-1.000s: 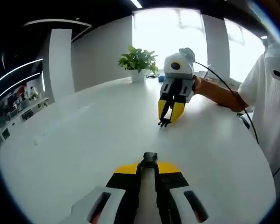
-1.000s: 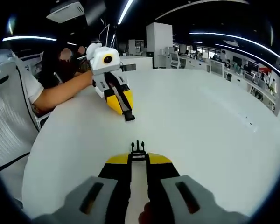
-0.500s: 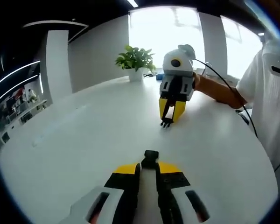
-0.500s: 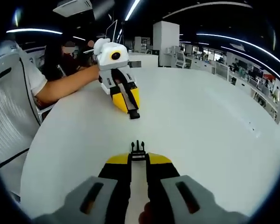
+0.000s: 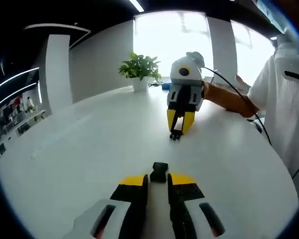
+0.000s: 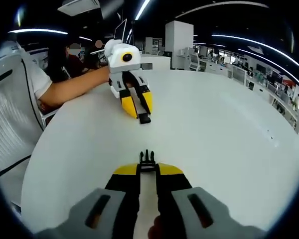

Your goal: Snap the two parts of the plastic buckle together until the buckle closes and remains connected.

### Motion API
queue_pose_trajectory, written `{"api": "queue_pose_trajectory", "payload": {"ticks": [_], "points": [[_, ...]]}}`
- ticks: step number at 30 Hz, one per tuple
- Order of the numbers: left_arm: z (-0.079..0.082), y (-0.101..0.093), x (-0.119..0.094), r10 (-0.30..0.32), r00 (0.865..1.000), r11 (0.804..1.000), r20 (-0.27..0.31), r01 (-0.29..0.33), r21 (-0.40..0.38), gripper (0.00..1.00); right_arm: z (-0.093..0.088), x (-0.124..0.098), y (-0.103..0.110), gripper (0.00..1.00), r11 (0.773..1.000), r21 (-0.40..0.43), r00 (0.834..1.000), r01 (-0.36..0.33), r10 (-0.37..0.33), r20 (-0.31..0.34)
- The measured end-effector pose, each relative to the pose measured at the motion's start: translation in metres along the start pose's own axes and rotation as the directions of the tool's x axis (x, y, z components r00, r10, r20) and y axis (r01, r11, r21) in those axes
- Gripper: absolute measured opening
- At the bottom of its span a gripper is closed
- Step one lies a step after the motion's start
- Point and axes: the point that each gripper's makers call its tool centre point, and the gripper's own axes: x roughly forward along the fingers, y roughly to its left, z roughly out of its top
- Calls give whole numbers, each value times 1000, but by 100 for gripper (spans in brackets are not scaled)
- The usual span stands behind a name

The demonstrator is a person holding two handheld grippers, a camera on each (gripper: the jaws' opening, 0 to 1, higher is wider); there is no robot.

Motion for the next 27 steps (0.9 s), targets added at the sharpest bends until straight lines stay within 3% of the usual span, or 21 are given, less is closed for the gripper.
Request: {"api": "queue_pose_trajectory", "payload": {"ticks": [11, 27], "points": [[1, -5, 3, -20, 1000, 1000, -13, 20, -2, 13, -1, 1, 1, 12, 1000, 0, 1000, -5, 5, -3], [0, -1, 4, 2, 1000, 1000, -17, -2, -1, 14, 0, 2, 2, 12, 1000, -2, 1000, -9, 9, -1]]}}
